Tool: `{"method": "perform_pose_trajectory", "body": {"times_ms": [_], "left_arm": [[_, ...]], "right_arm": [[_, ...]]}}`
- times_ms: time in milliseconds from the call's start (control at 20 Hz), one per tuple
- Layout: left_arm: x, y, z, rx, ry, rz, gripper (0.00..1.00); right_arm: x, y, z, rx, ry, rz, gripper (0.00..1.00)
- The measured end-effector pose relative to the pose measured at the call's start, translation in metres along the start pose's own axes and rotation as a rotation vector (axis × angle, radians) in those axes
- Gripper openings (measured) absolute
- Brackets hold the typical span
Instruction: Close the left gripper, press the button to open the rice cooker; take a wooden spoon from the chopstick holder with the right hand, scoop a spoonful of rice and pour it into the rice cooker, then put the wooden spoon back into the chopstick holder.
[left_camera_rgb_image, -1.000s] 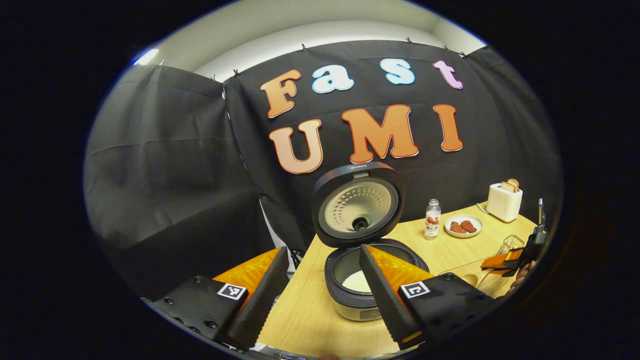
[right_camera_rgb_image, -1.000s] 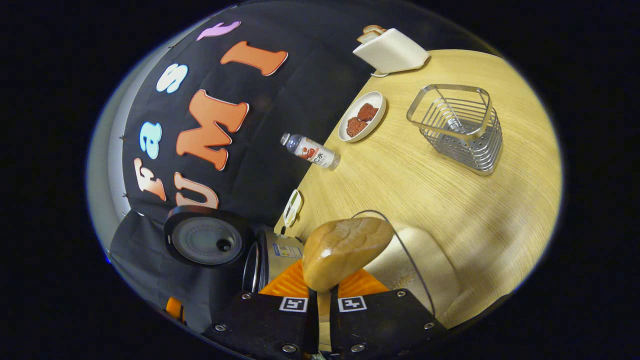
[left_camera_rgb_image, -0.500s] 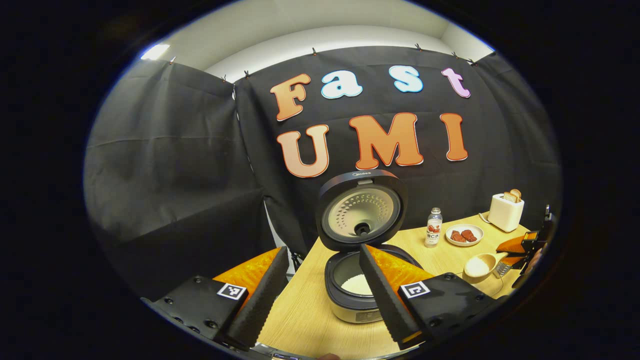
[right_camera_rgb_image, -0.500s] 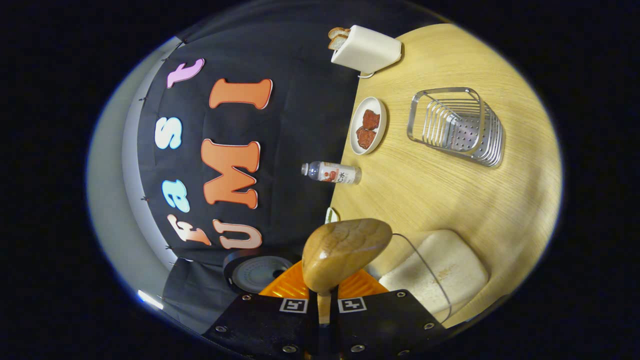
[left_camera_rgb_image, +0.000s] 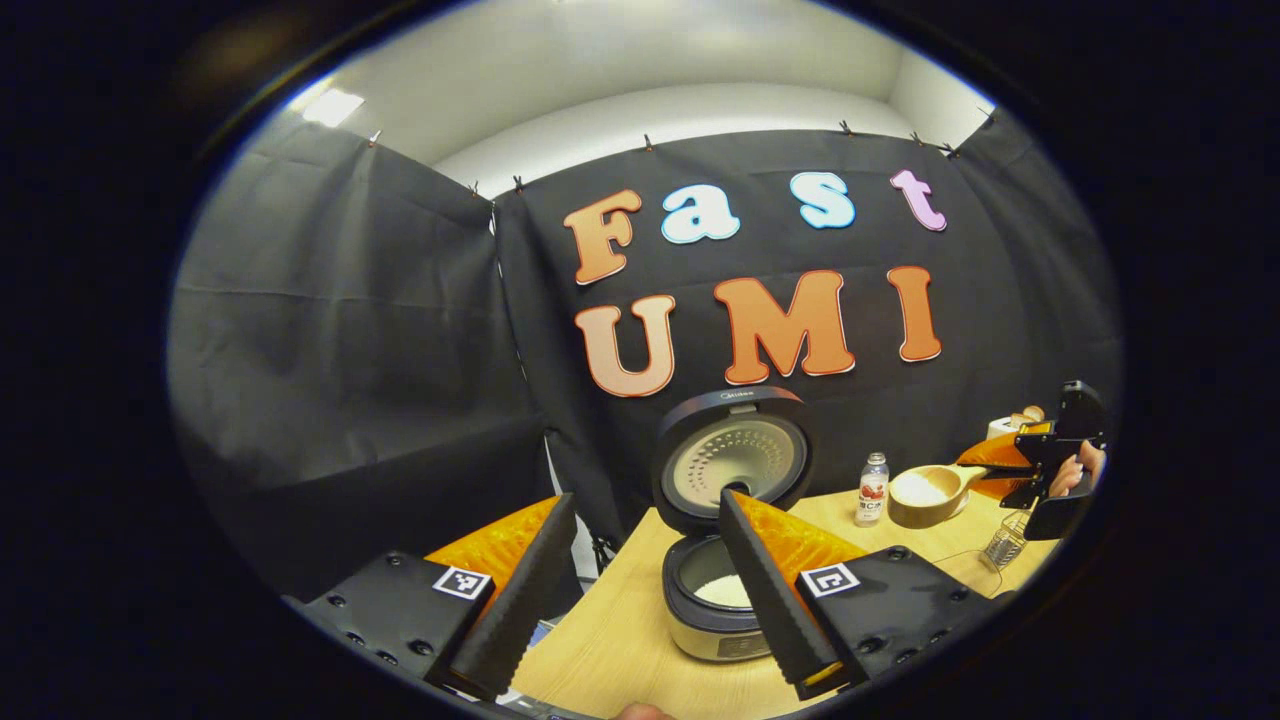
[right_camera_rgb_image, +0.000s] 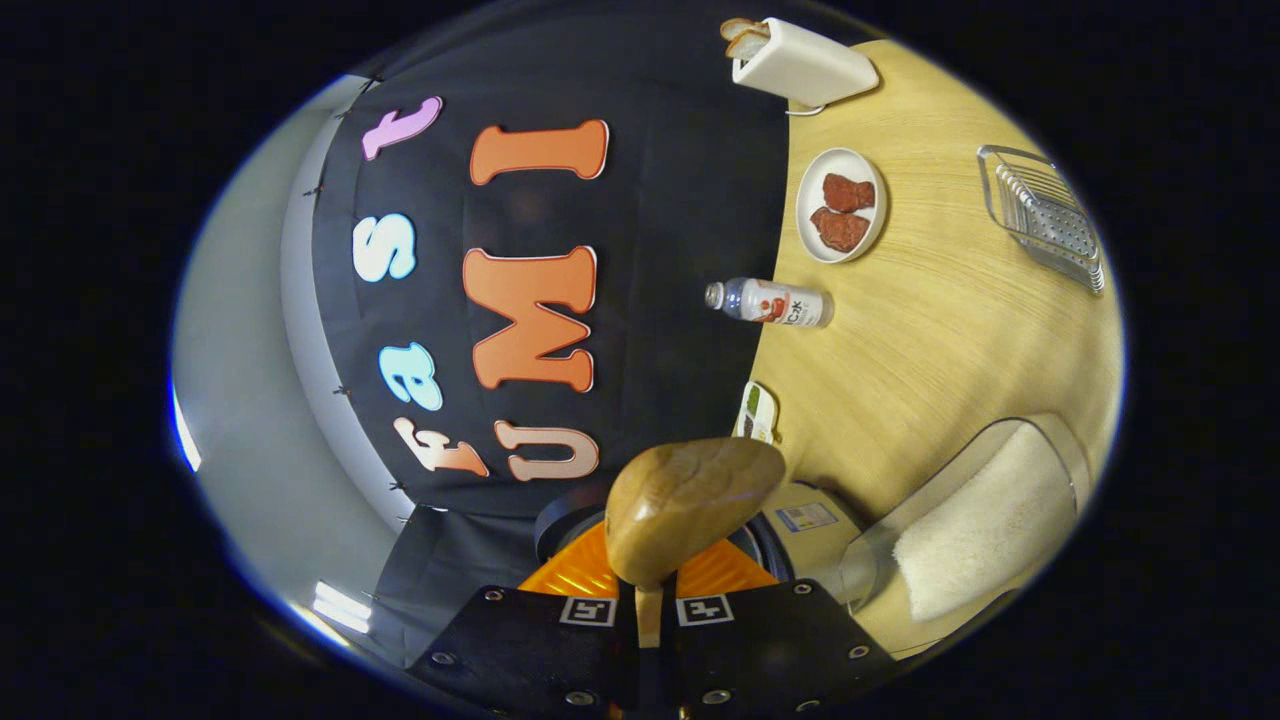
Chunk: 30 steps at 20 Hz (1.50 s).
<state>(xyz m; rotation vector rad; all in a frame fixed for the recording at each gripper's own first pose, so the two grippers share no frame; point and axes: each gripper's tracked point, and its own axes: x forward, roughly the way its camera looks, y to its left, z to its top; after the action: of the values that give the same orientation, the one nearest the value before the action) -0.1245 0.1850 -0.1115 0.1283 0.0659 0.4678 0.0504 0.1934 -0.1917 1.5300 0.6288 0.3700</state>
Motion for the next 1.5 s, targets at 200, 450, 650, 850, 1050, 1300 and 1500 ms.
{"method": "perform_pose_trajectory", "body": {"times_ms": [200, 450, 650, 850, 1050, 1300, 1500], "left_arm": [[-0.009, 0.008, 0.000, 0.002, 0.003, 0.019, 0.93], [-0.016, 0.002, -0.001, -0.005, 0.005, 0.010, 0.97], [-0.016, -0.008, 0.002, -0.001, -0.010, -0.009, 1.00], [-0.014, -0.009, -0.006, -0.005, 0.008, -0.017, 0.97], [-0.009, -0.014, -0.018, 0.009, 0.038, -0.034, 0.97], [-0.004, -0.017, -0.025, 0.014, 0.054, -0.050, 0.97], [-0.003, -0.016, -0.028, 0.016, 0.065, -0.051, 0.93]], "right_arm": [[0.033, 0.019, -0.021, -0.016, 0.048, 0.014, 0.08], [0.072, 0.032, -0.042, -0.076, 0.083, -0.006, 0.08], [0.098, 0.031, -0.046, -0.197, 0.087, -0.049, 0.07], [0.122, 0.016, -0.049, -0.348, 0.083, -0.122, 0.08], [0.137, -0.001, -0.059, -0.464, 0.098, -0.185, 0.08], [0.141, -0.013, -0.075, -0.621, 0.136, -0.235, 0.08], [0.144, -0.014, -0.079, -0.737, 0.142, -0.248, 0.08]]}}
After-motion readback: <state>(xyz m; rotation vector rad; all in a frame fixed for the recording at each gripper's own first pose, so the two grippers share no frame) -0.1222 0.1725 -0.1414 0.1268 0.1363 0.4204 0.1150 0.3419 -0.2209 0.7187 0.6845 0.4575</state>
